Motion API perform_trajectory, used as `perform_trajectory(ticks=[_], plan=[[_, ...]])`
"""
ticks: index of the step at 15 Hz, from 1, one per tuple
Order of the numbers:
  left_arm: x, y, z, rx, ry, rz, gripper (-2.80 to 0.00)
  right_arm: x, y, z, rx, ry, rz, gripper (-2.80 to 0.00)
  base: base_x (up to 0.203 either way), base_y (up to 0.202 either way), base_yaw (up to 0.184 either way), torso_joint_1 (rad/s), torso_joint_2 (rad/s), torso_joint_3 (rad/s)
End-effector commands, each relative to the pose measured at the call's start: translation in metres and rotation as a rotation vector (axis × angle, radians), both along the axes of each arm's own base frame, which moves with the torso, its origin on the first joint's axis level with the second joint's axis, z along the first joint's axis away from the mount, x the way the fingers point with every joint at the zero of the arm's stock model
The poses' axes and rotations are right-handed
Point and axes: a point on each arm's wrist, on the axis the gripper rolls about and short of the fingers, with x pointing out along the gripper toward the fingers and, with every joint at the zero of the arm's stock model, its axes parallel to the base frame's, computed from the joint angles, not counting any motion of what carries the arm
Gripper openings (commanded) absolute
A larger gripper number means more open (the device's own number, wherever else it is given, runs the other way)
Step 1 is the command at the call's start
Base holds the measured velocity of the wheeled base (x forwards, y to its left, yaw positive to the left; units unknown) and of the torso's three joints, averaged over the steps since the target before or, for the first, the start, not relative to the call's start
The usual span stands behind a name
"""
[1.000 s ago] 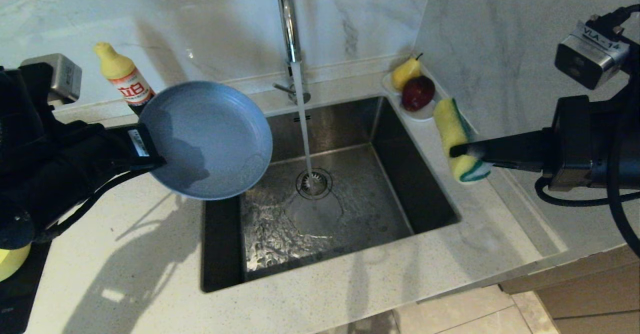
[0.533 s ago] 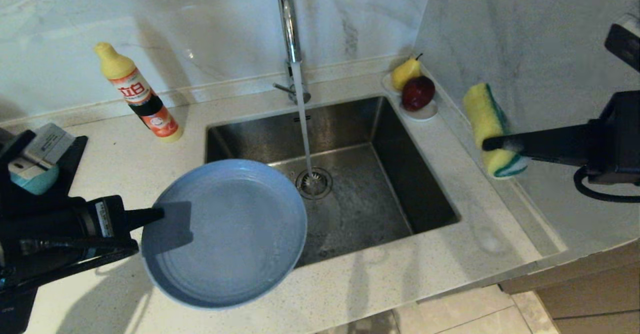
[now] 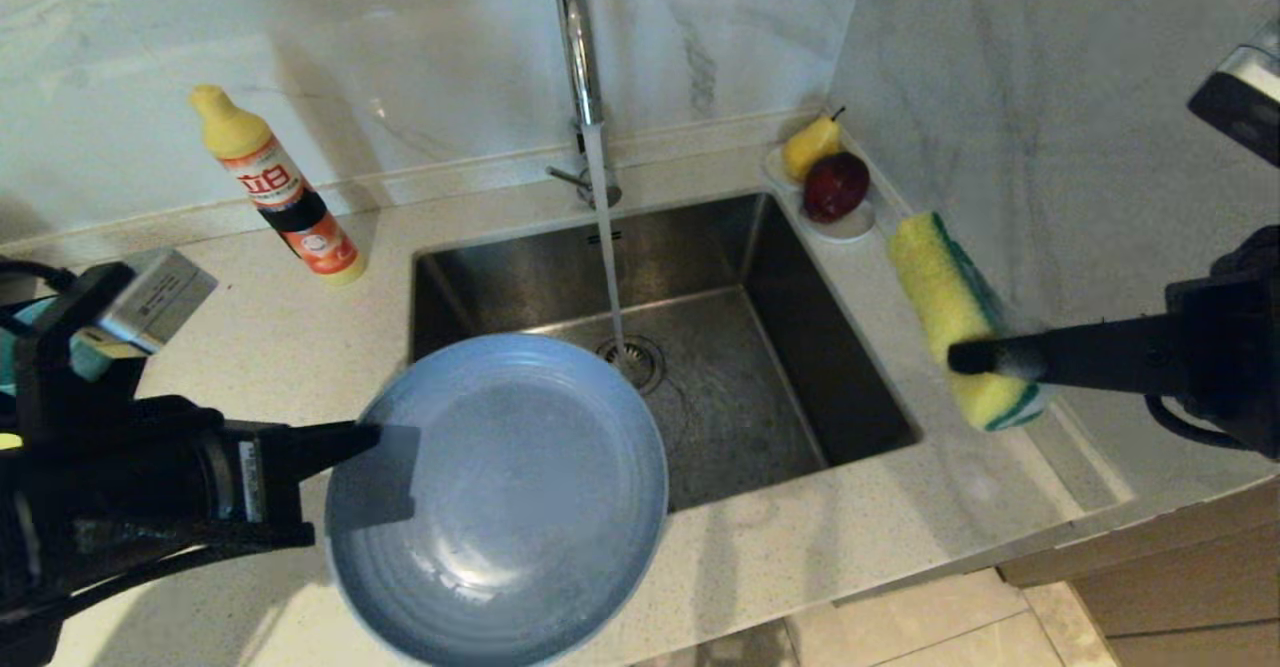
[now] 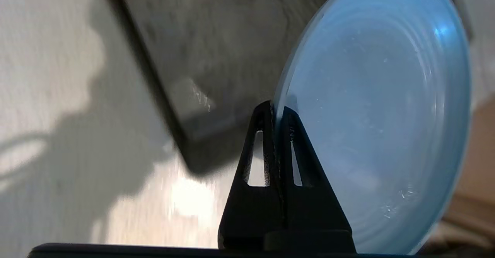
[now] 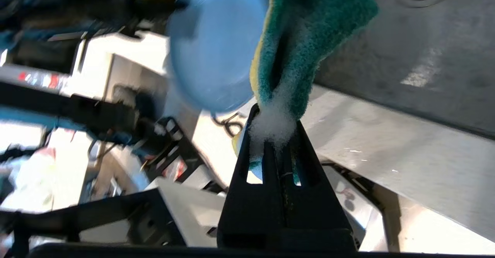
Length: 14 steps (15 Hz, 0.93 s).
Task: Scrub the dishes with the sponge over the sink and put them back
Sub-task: Wash the plate, then wipe the plate
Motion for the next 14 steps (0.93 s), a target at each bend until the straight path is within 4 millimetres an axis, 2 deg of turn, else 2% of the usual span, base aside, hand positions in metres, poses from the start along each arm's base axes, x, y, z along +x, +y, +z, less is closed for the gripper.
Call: perform_trajectory(ticks=[1, 3, 5, 10, 14], plan=[[0.016, -0.024, -0.004, 0.034, -0.015, -0.004, -2.8, 0.004, 0.015, -0.003, -0.014, 0.019, 0.057, -2.8, 0.0, 0.0, 0.0, 0.0, 0.0, 0.0], [0.022, -0.039, 0.004, 0.032, -0.047, -0.023, -2.8, 0.01, 0.028, -0.006, -0.029, 0.036, 0.084, -2.8, 0.0, 0.0, 0.0, 0.0, 0.0, 0.0], [0.024, -0.045, 0.01, 0.02, -0.063, -0.04, -2.8, 0.014, 0.036, -0.01, -0.041, 0.047, 0.102, -2.8, 0.0, 0.0, 0.0, 0.0, 0.0, 0.0], [0.036, -0.058, 0.017, -0.03, -0.05, -0.036, -2.8, 0.037, 0.08, -0.04, -0.15, 0.112, 0.141, -2.8, 0.0, 0.0, 0.0, 0.0, 0.0, 0.0], [0.033, -0.067, 0.02, -0.052, -0.065, -0.072, -2.8, 0.048, 0.099, -0.042, -0.171, 0.111, 0.129, -2.8, 0.0, 0.0, 0.0, 0.0, 0.0, 0.0]])
